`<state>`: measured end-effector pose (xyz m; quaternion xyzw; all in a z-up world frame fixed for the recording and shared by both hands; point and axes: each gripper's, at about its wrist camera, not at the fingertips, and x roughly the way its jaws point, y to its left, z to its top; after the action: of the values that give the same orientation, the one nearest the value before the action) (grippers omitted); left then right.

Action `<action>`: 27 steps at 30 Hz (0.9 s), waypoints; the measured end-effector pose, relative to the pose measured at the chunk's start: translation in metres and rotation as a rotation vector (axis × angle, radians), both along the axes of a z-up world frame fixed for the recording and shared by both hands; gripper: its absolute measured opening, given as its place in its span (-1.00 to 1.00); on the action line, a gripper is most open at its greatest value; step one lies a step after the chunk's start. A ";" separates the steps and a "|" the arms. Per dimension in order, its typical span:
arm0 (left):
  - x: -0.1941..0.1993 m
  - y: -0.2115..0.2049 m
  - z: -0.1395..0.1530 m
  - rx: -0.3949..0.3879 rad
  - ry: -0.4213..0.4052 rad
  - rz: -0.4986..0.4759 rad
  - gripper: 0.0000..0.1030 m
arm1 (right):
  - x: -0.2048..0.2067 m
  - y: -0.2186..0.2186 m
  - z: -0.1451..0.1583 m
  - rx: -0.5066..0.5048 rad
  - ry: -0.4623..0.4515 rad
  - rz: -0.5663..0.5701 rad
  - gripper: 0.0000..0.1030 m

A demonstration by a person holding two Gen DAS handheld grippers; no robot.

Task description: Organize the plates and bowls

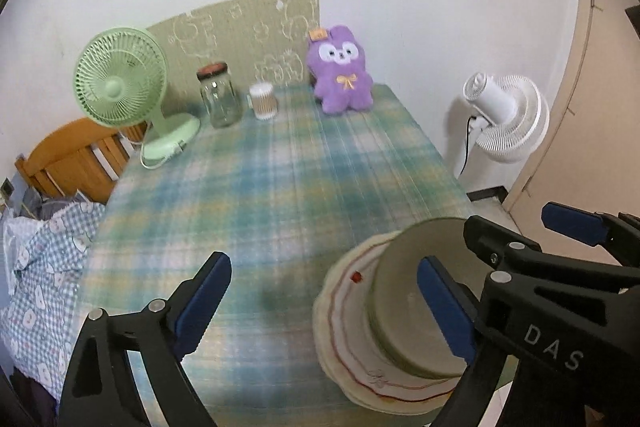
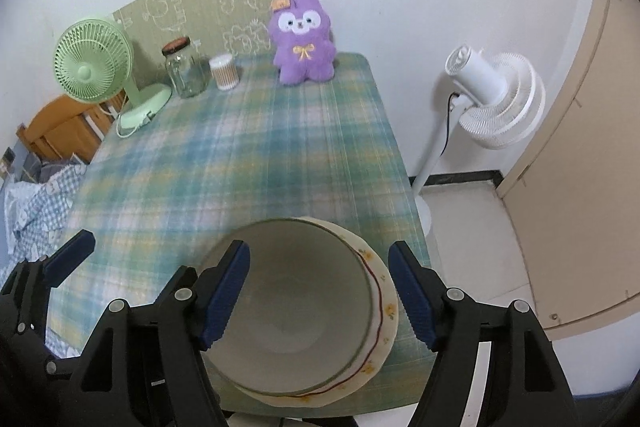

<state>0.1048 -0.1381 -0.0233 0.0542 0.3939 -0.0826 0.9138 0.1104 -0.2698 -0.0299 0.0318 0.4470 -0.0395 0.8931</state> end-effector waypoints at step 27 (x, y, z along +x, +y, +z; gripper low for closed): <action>-0.029 0.218 0.025 -0.031 -0.196 0.046 1.00 | -0.055 0.181 0.041 -0.038 -0.262 -0.072 0.57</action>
<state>0.0754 0.0802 0.0013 0.0388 0.3025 -0.0619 0.9504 0.0552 -0.0891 0.0112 0.0355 0.3242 -0.0754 0.9423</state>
